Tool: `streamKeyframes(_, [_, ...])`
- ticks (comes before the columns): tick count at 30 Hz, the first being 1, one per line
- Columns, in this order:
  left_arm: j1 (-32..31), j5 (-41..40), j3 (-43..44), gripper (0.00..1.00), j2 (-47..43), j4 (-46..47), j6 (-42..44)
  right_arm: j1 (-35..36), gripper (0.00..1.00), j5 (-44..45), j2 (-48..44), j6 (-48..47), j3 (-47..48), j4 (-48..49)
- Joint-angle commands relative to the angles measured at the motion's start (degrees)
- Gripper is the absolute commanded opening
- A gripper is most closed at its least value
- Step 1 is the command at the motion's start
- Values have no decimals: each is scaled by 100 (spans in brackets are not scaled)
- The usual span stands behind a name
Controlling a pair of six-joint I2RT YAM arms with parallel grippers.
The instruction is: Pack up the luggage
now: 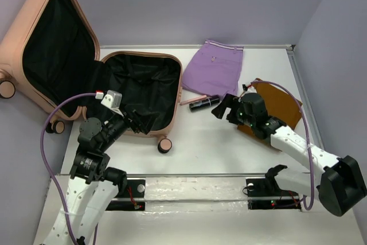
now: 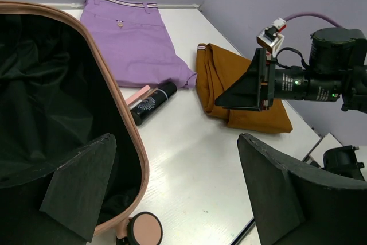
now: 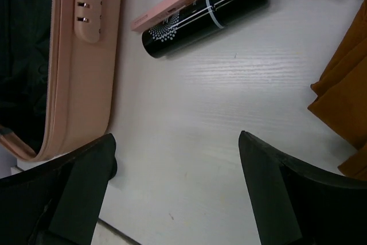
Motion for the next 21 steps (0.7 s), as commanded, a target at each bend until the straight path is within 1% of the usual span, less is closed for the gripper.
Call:
streamKeyframes(1, [-26,160,60,99,-70,214,100,94,94,374,612,277,-26,878])
streamKeyframes(8, [-26,203,42,99,-131,223,100,208,90,918,1807,769,413,1458])
streamKeyframes(11, [-25,239,42,99,-149,223,109,208,87,1146,2142,1016,633,1555])
streamKeyframes(16, [-26,300,33,99,-201,258,109,208,85,1410,2784,1402,923,1705])
streamKeyframes(21, [-26,309,25,99,-245,267,109,208,81,1630,3311,1587,1371,1696])
